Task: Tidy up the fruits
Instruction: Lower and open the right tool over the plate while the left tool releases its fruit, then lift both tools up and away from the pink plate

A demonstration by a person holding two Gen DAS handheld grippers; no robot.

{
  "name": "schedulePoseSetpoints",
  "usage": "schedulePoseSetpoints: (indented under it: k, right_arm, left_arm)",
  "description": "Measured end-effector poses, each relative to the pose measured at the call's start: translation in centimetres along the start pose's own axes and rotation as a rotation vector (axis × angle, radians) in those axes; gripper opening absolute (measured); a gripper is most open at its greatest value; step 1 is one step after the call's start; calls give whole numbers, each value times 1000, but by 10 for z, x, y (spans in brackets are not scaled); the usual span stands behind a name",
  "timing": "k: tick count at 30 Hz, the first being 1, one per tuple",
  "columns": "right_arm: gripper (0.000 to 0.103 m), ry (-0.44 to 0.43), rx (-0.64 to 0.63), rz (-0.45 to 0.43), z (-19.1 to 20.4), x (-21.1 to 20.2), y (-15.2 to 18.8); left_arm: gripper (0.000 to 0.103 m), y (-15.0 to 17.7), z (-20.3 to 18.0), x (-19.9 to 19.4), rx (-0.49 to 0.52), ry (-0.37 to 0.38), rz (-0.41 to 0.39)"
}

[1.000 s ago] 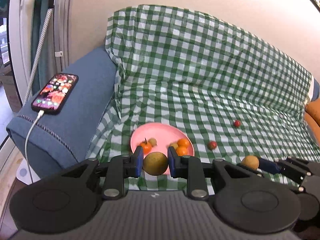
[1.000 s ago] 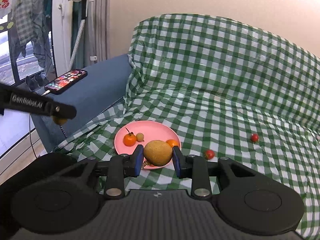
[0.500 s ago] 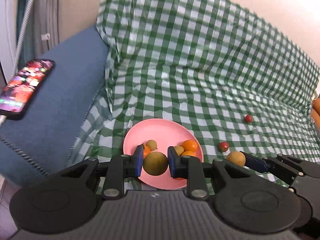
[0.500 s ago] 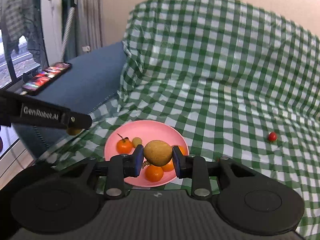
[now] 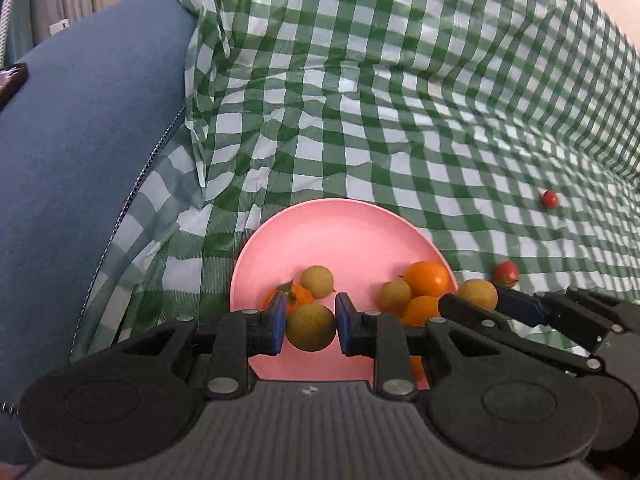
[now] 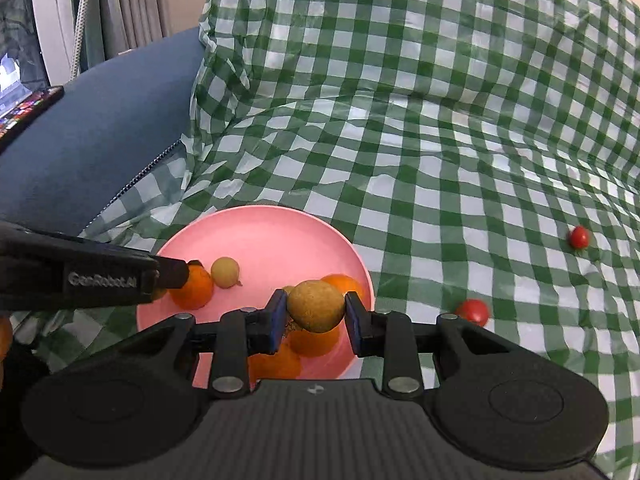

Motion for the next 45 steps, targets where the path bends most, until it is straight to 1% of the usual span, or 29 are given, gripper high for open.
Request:
schedulePoseSetpoints:
  k: [6,11,12,13,14,15,16,17,18,19,20,21,23,26,29,31,34,39,41,45]
  right_arm:
    - [32,-3,4,1,1,18,-5]
    - [32,-1,24,6,-2,24,-6]
    - [32,-3,26,5,-2,25,-7]
    - [32,-6,28,5,-3,25,-7]
    - [33,-14,36,5,-4,26,-8]
    - [34,-24,55,2,-6,26,-10]
    - [37,-28,75,-2,-8,26,-11]
    - [46,-38,104,-4,-12,24,-13]
    - [52,-51,146,-9,-18,21,-14]
    - [67,-58,176,-15,-21,18,-15]
    - [76,-66,204,-24,-25,12,-16]
    - [78,-69,212,-35,-27,5,-15]
    - [86,-62,201,-40,-27,-8,-10]
    - [91,-47,176,-9,-20,-28,5]
    - [96,-38,152,39,-9,-51,25]
    - [101,-4,133,47,1,-71,36]
    - [102,0,109,9,11,-104,45]
    - [102,38,34,-112,27,-156,48]
    - [102,40,18,-153,32,-173,50]
    - [102,45,10,-202,32,-200,60]
  left_arm:
    - [29,-5,-3,16,32,-19,6]
    - [29,-4,-5,24,41,-18,20]
    - [33,-4,-5,24,44,-19,18]
    - [38,-5,-5,24,53,-20,16]
    - [52,-6,-5,24,56,-28,13]
    - [66,-7,-4,22,52,-56,0]
    - [73,-9,-2,19,47,-92,-16]
    - [82,-10,1,12,39,-123,-35]
    - [87,-11,3,6,28,-136,-54]
    - [89,-11,8,-4,11,-135,-79]
    - [96,-10,12,-12,-5,-131,-92]
    - [103,-7,17,-20,-29,-136,-99]
    - [103,5,26,-39,-92,-122,-113]
    - [103,26,32,-58,-152,-87,-66]
    - [103,50,30,-76,-159,-77,-14]
    - [103,61,28,-90,-127,-66,-14]
    - [103,71,27,-115,-97,-86,-49]
    - [103,90,19,-155,-127,-80,-83]
    - [103,102,13,-168,-125,-105,-113]
    - [103,112,10,-187,-138,-100,-137]
Point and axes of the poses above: each gripper's, at about its wrist camera, not at the fingertips, and x roughly the way its jaws point, z to its left, y to its underside, the point moved 1 cm from there along x, roughly the way its jaws point
